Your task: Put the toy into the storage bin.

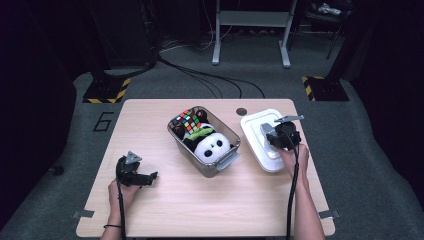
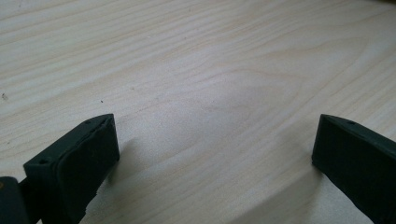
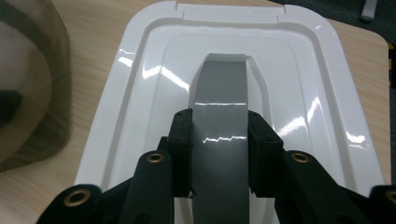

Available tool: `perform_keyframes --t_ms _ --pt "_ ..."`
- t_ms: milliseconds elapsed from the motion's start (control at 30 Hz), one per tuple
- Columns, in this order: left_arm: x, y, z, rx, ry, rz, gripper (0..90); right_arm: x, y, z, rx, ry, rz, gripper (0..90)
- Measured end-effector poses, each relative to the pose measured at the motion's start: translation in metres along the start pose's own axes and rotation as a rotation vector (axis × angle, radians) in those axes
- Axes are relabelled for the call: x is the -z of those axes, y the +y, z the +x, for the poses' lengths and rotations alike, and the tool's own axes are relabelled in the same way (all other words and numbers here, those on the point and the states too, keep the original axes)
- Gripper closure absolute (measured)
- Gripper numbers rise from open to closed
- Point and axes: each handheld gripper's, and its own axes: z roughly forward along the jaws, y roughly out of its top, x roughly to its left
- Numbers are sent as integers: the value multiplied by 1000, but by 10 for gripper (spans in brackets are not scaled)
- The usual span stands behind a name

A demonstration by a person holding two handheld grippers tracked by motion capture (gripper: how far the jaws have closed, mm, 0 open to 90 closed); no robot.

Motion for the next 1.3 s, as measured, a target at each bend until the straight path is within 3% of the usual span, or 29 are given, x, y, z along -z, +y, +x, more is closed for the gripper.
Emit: perform_keyframes --t_ms 700,1300 --pt "0 0 0 -3 1 1 5 38 25 1 31 -5 -41 668" --pt "0 0 0 0 1 -2 7 62 52 12 73 16 -81 668"
